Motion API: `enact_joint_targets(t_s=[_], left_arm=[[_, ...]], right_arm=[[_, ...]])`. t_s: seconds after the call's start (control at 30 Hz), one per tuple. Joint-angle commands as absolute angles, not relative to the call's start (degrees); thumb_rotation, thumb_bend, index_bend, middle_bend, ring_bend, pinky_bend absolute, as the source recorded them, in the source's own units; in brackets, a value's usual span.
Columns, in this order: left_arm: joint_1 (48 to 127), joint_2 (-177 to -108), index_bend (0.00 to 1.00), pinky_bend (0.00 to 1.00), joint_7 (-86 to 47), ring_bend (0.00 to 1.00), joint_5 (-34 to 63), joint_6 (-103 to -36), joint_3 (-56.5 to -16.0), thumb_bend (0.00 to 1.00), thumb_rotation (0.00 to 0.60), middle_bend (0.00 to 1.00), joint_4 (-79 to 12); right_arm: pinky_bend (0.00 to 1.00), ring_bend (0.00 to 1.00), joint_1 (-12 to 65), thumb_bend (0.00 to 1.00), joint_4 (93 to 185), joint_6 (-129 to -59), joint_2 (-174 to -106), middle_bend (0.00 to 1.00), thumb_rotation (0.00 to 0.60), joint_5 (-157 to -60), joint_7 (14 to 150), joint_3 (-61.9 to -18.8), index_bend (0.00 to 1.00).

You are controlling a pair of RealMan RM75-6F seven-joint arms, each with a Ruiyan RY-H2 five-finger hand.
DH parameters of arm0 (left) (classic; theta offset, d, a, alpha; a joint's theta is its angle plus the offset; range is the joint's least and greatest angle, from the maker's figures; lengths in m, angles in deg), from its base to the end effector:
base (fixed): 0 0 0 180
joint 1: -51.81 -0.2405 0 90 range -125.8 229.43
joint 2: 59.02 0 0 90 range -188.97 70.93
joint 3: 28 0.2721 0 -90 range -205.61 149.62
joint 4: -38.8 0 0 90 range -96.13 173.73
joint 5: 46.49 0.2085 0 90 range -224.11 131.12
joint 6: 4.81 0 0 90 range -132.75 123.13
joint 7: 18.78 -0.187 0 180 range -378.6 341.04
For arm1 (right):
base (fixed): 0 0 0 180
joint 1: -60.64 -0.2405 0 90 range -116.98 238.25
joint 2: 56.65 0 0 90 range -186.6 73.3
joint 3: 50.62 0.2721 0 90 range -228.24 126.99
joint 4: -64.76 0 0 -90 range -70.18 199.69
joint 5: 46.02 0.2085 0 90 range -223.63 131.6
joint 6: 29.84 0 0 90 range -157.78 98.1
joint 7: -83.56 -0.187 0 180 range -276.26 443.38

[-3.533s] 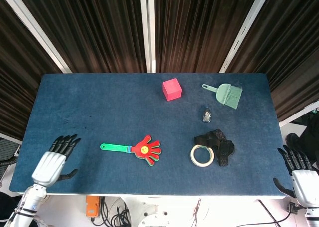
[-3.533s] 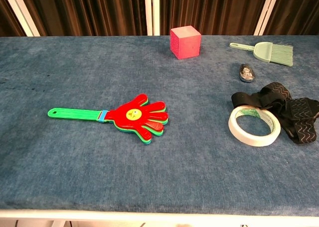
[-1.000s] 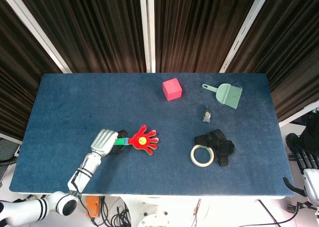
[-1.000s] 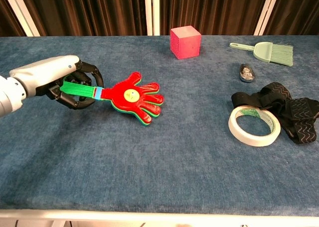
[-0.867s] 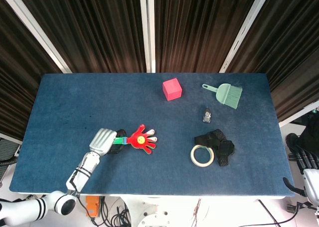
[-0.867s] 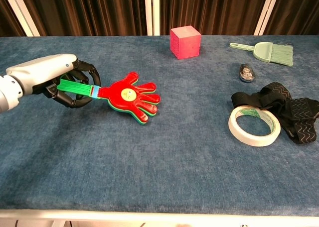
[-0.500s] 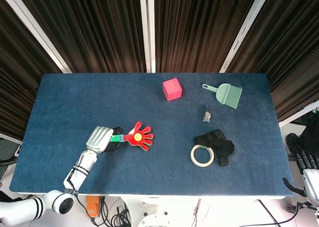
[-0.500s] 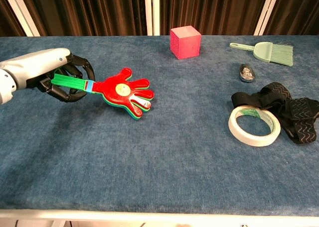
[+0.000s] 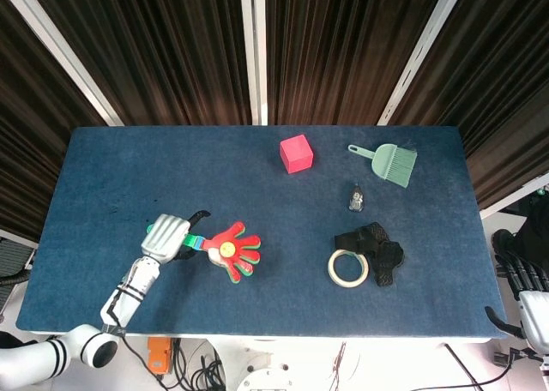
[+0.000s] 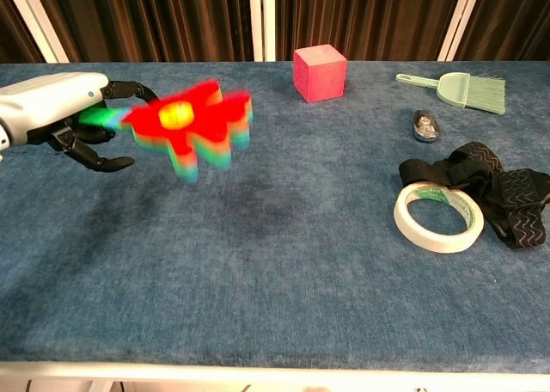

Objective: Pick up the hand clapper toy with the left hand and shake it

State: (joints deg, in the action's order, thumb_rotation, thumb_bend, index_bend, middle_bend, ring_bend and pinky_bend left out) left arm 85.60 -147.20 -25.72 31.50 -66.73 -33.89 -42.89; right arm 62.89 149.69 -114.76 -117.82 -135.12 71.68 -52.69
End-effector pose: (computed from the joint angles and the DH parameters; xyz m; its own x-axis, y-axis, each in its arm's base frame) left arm -0.1912 0.3567 -0.0186 0.3638 0.2270 0.9034 0.8865 -0.3820 -0.2610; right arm -0.3762 -0.1634 0.1808 0.3650 -0.1335 0.9214 -0.9234 0.0741 0.3765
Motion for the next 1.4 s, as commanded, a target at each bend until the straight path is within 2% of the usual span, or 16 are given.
enact_joint_targets(t_s=[0.03,0.07,0.1,0.17,0.2,0.23,0.73,0.9,1.0,1.23,1.3,1.4], left_arm=[[85.0,-147.9,0.4,1.0,-24.6,1.0,31.4,-68.4,-34.6,0.25,0.6,1.0,-42.6],[84.8,-148.3,0.49,1.0,-24.2,1.0,31.6,-69.1,-34.8,0.25,0.6,1.0,-42.3],[84.6,-148.8,0.65,1.0,-23.6,1.0,31.9,-69.9,-34.9,0.25,0.6,1.0,-42.0],[84.2,-149.4,0.88,1.0,-22.2,1.0,32.7,-71.3,-35.2,0.25,0.6,1.0,-41.3],[84.1,-149.9,0.96,1.0,-21.1,1.0,33.3,-72.2,-35.3,0.25,0.6,1.0,-40.7],[83.9,-150.2,0.99,1.0,-20.2,1.0,33.7,-72.8,-35.4,0.26,0.6,1.0,-40.2],[82.3,-152.1,1.0,1.0,-9.7,1.0,34.9,-77.3,-37.4,0.6,0.6,1.0,-38.7],[81.9,-151.0,1.0,1.0,-9.3,1.0,32.3,-76.3,-38.6,0.62,0.6,1.0,-41.1],[81.1,-150.9,1.0,1.0,-7.6,1.0,29.8,-77.5,-40.9,0.62,0.6,1.0,-43.2],[77.7,-148.8,1.0,1.0,10.2,1.0,15.8,-77.1,-53.2,0.63,0.6,1.0,-55.2],[77.3,-147.8,1.0,1.0,10.6,1.0,15.2,-77.0,-54.1,0.63,0.6,1.0,-55.9],[77.7,-147.3,1.0,1.0,6.6,1.0,18.9,-78.1,-52.1,0.63,0.6,1.0,-53.3]], right_arm=[[0.0,0.0,62.9,0.21,149.8,-114.7,-117.8,0.0,0.6,-135.1,71.8,-52.7,0.0],[0.0,0.0,62.9,0.21,149.8,-114.6,-117.8,0.0,0.6,-135.1,71.9,-52.7,0.0],[0.0,0.0,62.9,0.21,149.9,-114.6,-117.8,0.0,0.6,-135.1,71.9,-52.7,0.0],[0.0,0.0,62.9,0.21,149.9,-114.6,-117.8,0.0,0.6,-135.0,71.9,-52.7,0.0],[0.0,0.0,62.9,0.22,149.9,-114.5,-117.8,0.0,0.6,-135.0,71.9,-52.7,0.0],[0.0,0.0,62.8,0.22,149.9,-114.4,-117.8,0.0,0.6,-134.9,71.9,-52.7,0.0],[0.0,0.0,62.7,0.22,150.1,-113.9,-117.7,0.0,0.6,-134.8,72.1,-52.9,0.0],[0.0,0.0,62.7,0.21,150.1,-113.7,-117.7,0.0,0.6,-134.9,72.1,-53.0,0.0],[0.0,0.0,62.7,0.21,150.1,-113.6,-117.7,0.01,0.6,-134.8,72.1,-53.0,0.0],[0.0,0.0,62.6,0.21,150.1,-113.2,-117.6,0.02,0.6,-134.6,72.1,-53.0,0.0],[0.0,0.0,62.5,0.21,150.1,-113.0,-117.6,0.02,0.6,-134.5,72.1,-53.1,0.0],[0.0,0.0,62.4,0.21,150.1,-112.8,-117.8,0.02,0.6,-134.6,72.2,-53.1,0.0]])
